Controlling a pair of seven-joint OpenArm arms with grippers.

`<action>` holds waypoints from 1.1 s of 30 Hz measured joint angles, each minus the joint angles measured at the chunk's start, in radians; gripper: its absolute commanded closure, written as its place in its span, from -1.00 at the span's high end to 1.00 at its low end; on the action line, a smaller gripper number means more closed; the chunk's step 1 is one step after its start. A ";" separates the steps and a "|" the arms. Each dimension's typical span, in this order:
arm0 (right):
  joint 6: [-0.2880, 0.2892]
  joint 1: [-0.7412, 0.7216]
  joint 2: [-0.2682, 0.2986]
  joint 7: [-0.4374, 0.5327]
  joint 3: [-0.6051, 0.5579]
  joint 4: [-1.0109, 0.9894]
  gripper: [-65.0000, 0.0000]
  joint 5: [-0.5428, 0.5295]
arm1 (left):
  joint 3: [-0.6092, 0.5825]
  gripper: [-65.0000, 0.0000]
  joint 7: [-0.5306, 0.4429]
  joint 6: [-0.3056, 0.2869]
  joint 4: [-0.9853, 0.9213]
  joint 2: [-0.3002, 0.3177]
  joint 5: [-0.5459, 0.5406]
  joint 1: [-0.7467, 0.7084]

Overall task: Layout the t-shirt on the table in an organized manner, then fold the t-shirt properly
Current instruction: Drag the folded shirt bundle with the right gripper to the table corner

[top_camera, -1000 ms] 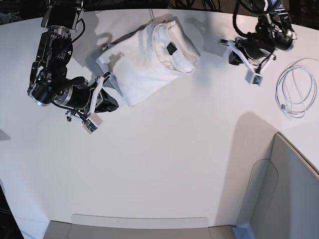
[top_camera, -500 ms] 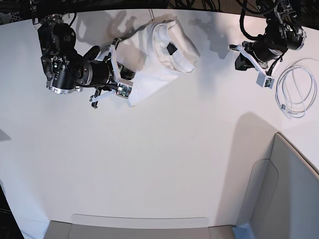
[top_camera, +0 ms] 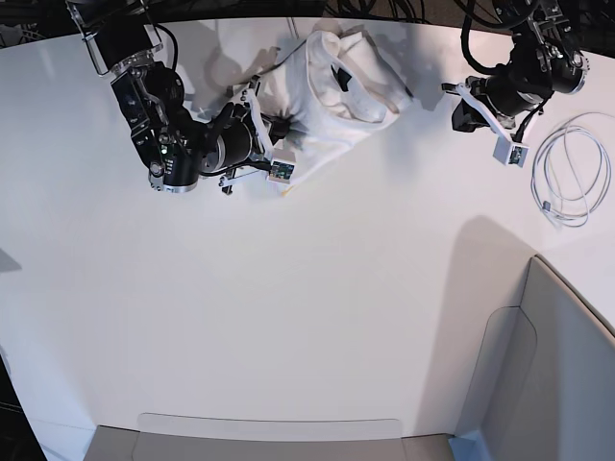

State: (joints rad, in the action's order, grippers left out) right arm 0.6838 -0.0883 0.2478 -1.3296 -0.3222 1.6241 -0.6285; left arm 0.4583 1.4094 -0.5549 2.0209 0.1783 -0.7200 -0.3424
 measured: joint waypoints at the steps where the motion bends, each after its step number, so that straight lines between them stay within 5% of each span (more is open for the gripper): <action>1: -0.003 0.000 -0.006 0.003 0.000 -0.006 -1.00 0.003 | 0.000 -1.00 -0.003 0.000 0.000 0.002 -0.001 -0.010; 6: -0.195 0.021 -0.023 0.013 0.065 -0.021 -1.00 0.003 | 0.000 -1.00 0.003 0.000 -0.001 0.002 0.001 -0.034; 11: -0.302 0.037 -0.044 -0.003 0.256 -0.056 -1.00 -0.009 | 0.000 -1.00 0.000 0.000 -0.001 0.002 0.000 -0.029; 21: -0.319 0.029 0.022 0.010 0.521 -0.129 -1.00 -0.006 | 0.000 -1.00 0.001 0.000 -0.001 0.005 0.000 -0.029; 33: -0.341 0.090 0.013 -0.049 0.851 -0.003 -1.00 0.283 | 0.000 -1.00 -0.001 0.000 -0.001 0.004 -0.003 -0.037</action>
State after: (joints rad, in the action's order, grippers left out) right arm 0.3431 0.0017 0.2604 -1.3785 0.5285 1.6215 -0.3454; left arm 0.4580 1.4086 -0.5552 2.0201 0.1825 -0.7227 -0.3794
